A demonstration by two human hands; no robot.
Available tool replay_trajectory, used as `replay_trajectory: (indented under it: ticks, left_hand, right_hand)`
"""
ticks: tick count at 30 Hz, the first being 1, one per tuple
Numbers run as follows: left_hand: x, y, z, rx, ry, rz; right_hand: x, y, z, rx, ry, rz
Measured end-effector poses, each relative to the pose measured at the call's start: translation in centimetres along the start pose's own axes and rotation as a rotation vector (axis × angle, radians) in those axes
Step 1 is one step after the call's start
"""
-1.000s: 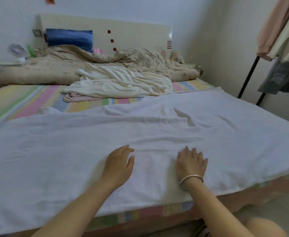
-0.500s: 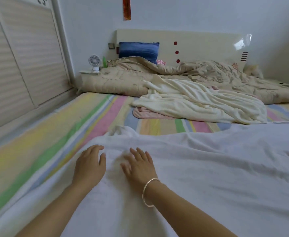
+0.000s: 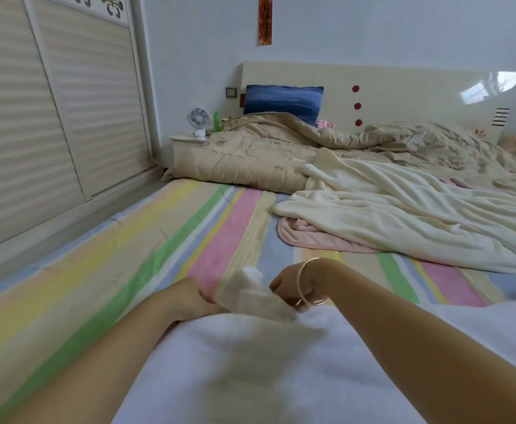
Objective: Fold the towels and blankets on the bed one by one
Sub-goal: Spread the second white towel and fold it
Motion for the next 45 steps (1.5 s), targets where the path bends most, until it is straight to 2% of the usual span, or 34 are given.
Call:
replay_trajectory:
  ticks: [2, 5, 8, 10, 12, 14, 15, 18, 21, 24, 26, 28, 32, 37, 39, 40, 43, 45]
  left_hand:
    - [-0.2, -0.1, 0.3, 0.036, 0.031, 0.121]
    - [-0.6, -0.5, 0.3, 0.06, 0.054, 0.165]
    - [-0.5, -0.3, 0.3, 0.013, 0.067, 0.035]
    - [-0.1, 0.4, 1.0, -0.042, 0.078, -0.179]
    - [-0.1, 1.7, 1.6, -0.092, 0.062, -0.327]
    - [-0.1, 3.2, 3.0, -0.197, 0.02, -0.351]
    - [-0.2, 3.7, 3.6, -0.25, 0.005, -0.322]
    - [-0.1, 5.4, 6.4, -0.385, -0.042, -0.272]
    - [0.6, 5.8, 8.2, -0.436, -0.061, -0.479]
    - [3.1, 3.6, 10.0, -0.374, 0.012, -0.735]
    - [4.7, 1.9, 11.7, -0.331, 0.03, -0.729]
    - [5.5, 1.5, 12.6, -0.36, 0.018, -0.719]
    - [6.1, 1.1, 14.0, -0.463, -0.04, -0.709]
    - [6.2, 0.8, 14.1, -0.516, -0.009, -0.666]
    - [6.1, 0.9, 14.0, -0.563, -0.011, -0.608]
    - [6.0, 0.9, 14.0, -0.583, -0.008, -0.576]
    - [5.8, 1.0, 13.9, -0.632, -0.005, -0.495]
    - [5.8, 1.0, 13.9, -0.644, -0.003, -0.449]
  right_hand:
    - [0.5, -0.9, -0.1, 0.13, 0.04, 0.003]
    - [2.0, -1.6, 0.6, 0.061, 0.049, -0.19]
    - [3.4, -0.5, 1.2, -0.075, 0.051, -0.571]
    - [4.4, 1.4, 1.8, -0.257, 0.049, -0.686]
    - [6.0, 4.2, 2.2, -0.564, 0.056, -0.741]
    - [8.3, 7.6, 2.8, -0.919, 0.042, -0.597]
    - [9.4, 9.3, 3.2, -1.044, 0.039, -0.495]
    - [12.8, 13.5, 5.9, -1.234, 0.086, -0.217]
    - [14.7, 14.4, 10.1, -1.224, 0.189, -0.079]
    - [14.4, 11.2, 16.5, -1.1, 0.32, 0.002]
    - [12.3, 7.2, 21.0, -0.949, 0.339, 0.029]
    - [10.2, 3.9, 24.1, -0.823, 0.348, 0.026]
    - [9.8, 2.8, 25.3, -0.762, 0.432, -0.117]
    - [10.6, 2.6, 24.4, -0.705, 0.425, -0.33]
    - [11.2, 2.8, 24.1, -0.727, 0.389, -0.384]
    - [11.5, 3.3, 23.9, -0.793, 0.363, -0.456]
    - [12.1, 6.6, 23.1, -1.159, 0.21, -0.635]
    - [11.1, 9.4, 23.0, -1.198, 0.023, -0.61]
Point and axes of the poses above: each hand's wrist, its own z-axis towards the middle knuckle, its own y-axis out of the back of the hand, x = y × z, the point moved 2 cm from there along z, towards the middle knuckle, and after that the axes turned 3 degrees about -x, right-handed, at the moved point
